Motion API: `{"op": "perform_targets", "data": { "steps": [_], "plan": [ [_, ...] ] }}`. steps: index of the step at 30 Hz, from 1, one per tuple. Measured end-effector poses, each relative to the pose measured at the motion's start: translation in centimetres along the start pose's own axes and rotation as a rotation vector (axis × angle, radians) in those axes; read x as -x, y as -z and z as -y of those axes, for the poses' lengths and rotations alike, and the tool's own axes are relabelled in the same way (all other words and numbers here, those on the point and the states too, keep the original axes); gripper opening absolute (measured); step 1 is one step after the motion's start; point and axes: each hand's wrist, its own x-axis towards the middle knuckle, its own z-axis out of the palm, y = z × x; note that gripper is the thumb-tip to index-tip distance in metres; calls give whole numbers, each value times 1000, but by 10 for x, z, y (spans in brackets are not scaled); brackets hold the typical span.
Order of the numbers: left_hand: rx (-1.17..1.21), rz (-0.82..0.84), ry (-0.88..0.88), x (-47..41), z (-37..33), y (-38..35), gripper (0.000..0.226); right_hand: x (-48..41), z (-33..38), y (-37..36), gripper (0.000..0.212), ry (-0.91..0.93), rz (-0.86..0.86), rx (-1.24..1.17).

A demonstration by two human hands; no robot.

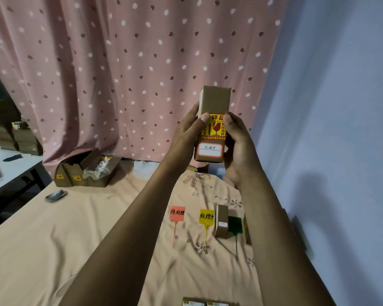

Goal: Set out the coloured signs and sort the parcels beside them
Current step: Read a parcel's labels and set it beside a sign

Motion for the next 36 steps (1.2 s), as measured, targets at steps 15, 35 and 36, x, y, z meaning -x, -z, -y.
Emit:
{"op": "perform_targets", "data": {
  "steps": [15,35,36],
  "plan": [
    [-98,42,228,19,49,16,43,-3,-56,28,42,-187,-47,85],
    [-36,43,519,-11,188,9,38,-63,-165,99,52,-490,-65,134],
    [-29,34,539,-13,199,10,41,-68,-173,105,51,-511,-57,129]
  ]
}}
